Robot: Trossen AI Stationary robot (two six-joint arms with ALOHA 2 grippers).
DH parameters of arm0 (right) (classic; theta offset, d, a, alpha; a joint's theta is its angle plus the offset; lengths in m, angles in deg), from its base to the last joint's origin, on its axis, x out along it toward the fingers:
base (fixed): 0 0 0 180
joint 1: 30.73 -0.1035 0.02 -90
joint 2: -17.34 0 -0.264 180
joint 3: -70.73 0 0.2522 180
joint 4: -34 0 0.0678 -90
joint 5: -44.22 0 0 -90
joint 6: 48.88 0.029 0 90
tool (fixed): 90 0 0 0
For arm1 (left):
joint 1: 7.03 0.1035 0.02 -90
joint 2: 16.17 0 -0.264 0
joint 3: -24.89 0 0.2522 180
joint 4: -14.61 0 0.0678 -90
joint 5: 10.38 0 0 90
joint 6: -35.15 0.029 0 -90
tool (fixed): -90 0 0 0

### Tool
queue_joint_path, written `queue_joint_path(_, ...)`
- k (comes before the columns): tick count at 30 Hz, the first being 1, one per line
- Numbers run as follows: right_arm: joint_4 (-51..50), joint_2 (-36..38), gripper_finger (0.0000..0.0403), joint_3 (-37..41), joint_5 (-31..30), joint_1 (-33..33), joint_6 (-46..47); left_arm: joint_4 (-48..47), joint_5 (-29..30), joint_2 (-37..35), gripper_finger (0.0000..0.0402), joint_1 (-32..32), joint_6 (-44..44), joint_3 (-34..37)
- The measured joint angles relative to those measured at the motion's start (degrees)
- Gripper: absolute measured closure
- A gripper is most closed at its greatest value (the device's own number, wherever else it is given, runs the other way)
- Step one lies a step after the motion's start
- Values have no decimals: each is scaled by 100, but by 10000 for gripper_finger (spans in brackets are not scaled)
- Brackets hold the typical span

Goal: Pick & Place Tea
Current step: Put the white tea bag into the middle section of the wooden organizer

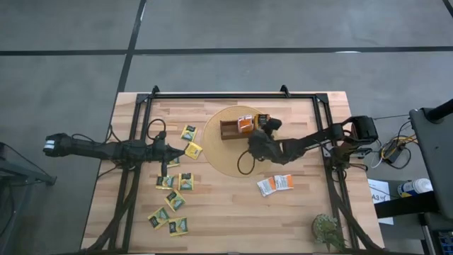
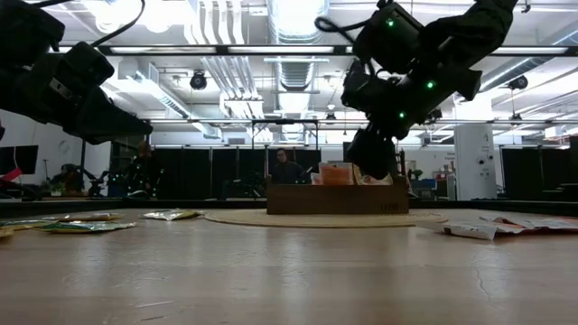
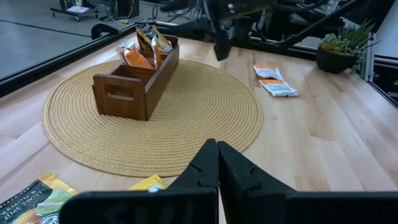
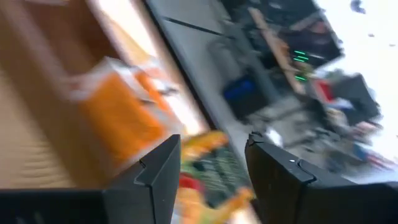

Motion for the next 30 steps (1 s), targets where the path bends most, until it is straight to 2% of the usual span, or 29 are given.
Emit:
queue_joint_path(5,10,70,221,-2,1677,4,-65,0,0,0,402,1,-2,0)
queue_joint_path(7,9,70,219,-2,2023,48,-48,0,0,0,402,1,0,0)
queue_joint_path(23,414,68,220,-2,2059,944,404,0,-1,0,402,2,-1,-1)
queue_joint_path(30,429,67,218,-2,1480,947,260,-1,0,0,402,1,-1,0)
